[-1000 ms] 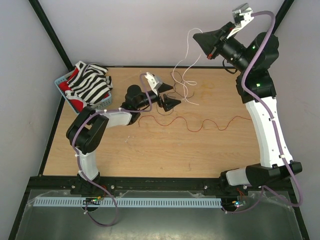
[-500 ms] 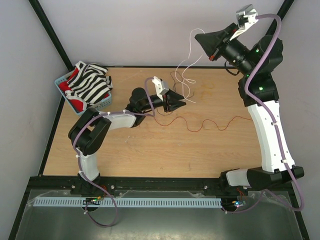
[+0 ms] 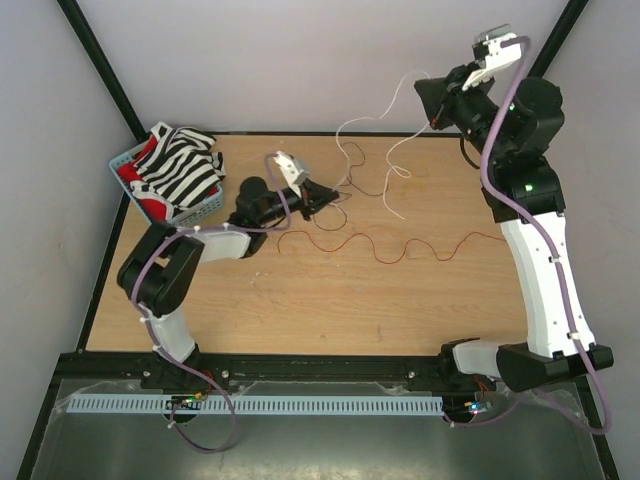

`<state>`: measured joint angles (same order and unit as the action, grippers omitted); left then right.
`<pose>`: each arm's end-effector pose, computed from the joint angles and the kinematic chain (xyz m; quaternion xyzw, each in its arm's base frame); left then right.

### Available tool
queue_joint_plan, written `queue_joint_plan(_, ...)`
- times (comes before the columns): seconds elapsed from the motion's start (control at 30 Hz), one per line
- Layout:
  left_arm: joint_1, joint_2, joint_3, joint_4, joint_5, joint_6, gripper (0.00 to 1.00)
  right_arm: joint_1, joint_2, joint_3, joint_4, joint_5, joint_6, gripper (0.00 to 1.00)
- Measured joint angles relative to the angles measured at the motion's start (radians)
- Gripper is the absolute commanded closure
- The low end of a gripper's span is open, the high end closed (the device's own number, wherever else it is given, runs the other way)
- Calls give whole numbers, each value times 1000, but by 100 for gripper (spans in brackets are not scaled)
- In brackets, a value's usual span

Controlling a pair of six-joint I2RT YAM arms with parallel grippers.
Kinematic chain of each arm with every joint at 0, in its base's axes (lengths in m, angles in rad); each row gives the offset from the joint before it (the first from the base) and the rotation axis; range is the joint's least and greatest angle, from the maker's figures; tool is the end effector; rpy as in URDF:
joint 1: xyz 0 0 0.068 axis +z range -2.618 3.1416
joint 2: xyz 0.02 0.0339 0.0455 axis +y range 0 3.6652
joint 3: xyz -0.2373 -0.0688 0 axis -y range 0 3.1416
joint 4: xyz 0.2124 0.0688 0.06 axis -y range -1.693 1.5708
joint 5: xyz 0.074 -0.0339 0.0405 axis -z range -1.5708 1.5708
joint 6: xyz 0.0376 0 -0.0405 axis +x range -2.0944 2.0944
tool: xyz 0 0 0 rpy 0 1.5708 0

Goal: Zip-tie the wires
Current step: Straighten the cable at the center of the board.

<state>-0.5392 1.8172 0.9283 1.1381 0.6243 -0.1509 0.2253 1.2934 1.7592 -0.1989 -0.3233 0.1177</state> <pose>0.2973 -0.2035 0.2423 0.3506 0.5263 -0.4315 0.6433 0.2153 0.0616 0.5197 -0.1600 0.5911 0.2301 0.7564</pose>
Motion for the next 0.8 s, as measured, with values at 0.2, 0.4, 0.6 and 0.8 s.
queue_joint_plan(0.2,139,-206,-38,-277,-105,57,100,-3,-34,-117,-114,304,-161,87)
queue_joint_plan(0.4,150,-397,-11,-526,-158,130,100,-17,-10,-288,-183,769,-341,88)
queue_joint_plan(0.6,106,-426,16,-701,-170,168,100,-80,16,-373,-202,1034,-418,93)
queue_joint_plan(0.8,0,-397,46,-836,-180,225,100,-174,9,-448,-163,1154,-431,97)
